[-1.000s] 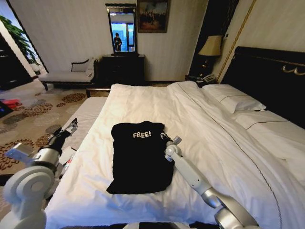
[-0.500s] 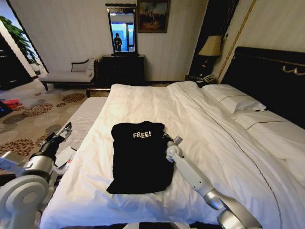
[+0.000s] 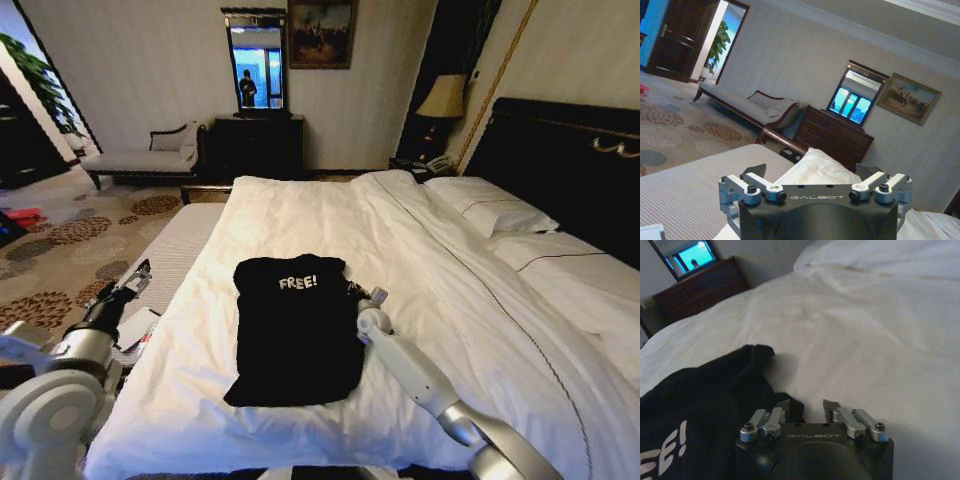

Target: Fold the clothes on the bed.

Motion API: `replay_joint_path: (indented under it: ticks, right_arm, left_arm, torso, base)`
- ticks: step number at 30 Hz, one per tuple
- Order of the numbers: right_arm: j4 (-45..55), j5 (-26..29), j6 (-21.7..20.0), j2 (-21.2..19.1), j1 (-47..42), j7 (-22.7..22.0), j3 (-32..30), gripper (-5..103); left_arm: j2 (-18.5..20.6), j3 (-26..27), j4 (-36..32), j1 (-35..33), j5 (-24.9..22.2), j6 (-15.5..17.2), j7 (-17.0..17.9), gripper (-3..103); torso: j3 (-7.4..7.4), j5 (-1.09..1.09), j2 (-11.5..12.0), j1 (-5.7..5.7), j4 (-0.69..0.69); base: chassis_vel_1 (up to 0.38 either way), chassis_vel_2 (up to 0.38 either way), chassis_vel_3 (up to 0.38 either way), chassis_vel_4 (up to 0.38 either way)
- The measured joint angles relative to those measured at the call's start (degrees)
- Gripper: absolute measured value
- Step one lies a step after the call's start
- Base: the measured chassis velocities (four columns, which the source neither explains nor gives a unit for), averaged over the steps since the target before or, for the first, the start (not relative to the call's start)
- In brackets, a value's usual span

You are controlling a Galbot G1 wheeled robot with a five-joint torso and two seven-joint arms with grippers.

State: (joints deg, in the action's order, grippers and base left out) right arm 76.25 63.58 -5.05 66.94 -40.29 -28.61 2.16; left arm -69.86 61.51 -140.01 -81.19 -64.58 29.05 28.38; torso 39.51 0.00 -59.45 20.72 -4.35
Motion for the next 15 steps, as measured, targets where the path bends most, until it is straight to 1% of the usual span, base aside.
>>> replay_joint_path:
  ticks: [1,2,3,4,8,9,10,11,13,14,15]
  right_arm:
    - [0.18,0.39,-0.07,-0.03,-0.09,-0.03,-0.08,37]
    - [1.19,1.92,-0.17,-0.05,-0.61,-0.25,-0.57,48]
    - [1.95,2.32,0.04,0.08,-1.12,-0.39,-1.01,48]
    - [2.76,2.29,0.71,0.27,-1.65,-0.47,-1.33,59]
    - [4.88,2.17,1.88,0.35,-2.75,-1.04,-1.70,59]
    - [5.78,2.35,2.14,0.29,-3.16,-1.38,-1.76,70]
    - [7.03,2.85,2.40,0.24,-3.76,-1.83,-1.79,70]
    - [8.18,3.43,2.57,0.37,-4.42,-2.40,-1.72,80]
    - [8.51,3.52,2.64,0.72,-4.70,-2.80,-1.61,80]
    - [8.55,3.51,2.83,1.24,-4.85,-3.15,-1.50,91]
    - [8.54,3.59,3.20,2.03,-4.92,-3.64,-1.47,91]
  left_arm:
    - [0.03,0.03,-0.03,-0.04,0.00,0.01,0.00,100]
    - [0.08,0.16,-0.08,-0.20,-0.01,0.03,-0.01,100]
    - [0.08,0.28,-0.08,-0.34,-0.01,0.05,-0.01,100]
    - [0.09,0.45,-0.08,-0.43,-0.01,0.05,-0.01,100]
    - [0.19,0.90,0.08,-0.51,-0.07,0.05,-0.01,100]
    - [0.24,1.10,0.20,-0.55,-0.16,0.04,-0.02,100]
    - [0.27,1.25,0.30,-0.57,-0.23,0.02,-0.02,100]
    - [0.25,1.33,0.48,-0.61,-0.26,-0.02,-0.02,100]
    - [0.18,1.33,0.61,-0.63,-0.26,-0.06,-0.02,100]
    - [0.09,1.30,0.71,-0.65,-0.27,-0.09,-0.01,100]
    - [0.03,1.19,0.80,-0.70,-0.26,-0.13,-0.01,100]
  torso:
    - [0.00,0.00,0.00,0.00,0.00]
    - [0.00,0.01,0.00,0.00,0.03]
    - [0.00,0.00,0.00,0.00,0.04]
    - [0.00,0.00,0.00,0.00,0.03]
    - [0.00,0.00,0.00,0.00,0.04]
    - [0.00,0.00,0.00,0.00,0.04]
    - [0.00,-0.01,0.00,0.00,0.03]
    - [0.00,0.00,0.00,0.00,0.01]
    - [0.00,-0.01,0.00,0.00,0.01]
    - [0.00,0.00,0.00,0.00,0.02]
    - [0.00,0.00,0.00,0.00,0.03]
  base:
    - [0.000,0.000,0.000,0.000]
    - [0.000,0.000,0.000,0.000]
    - [0.000,0.000,0.000,0.000]
    - [0.000,0.000,0.000,0.000]
    - [0.000,0.000,0.000,0.000]
    - [0.000,0.000,0.000,0.000]
    - [0.000,0.000,0.000,0.000]
    - [0.000,0.000,0.000,0.000]
    - [0.000,0.000,0.000,0.000]
    - [0.000,0.000,0.000,0.000]
    - [0.000,0.000,0.000,0.000]
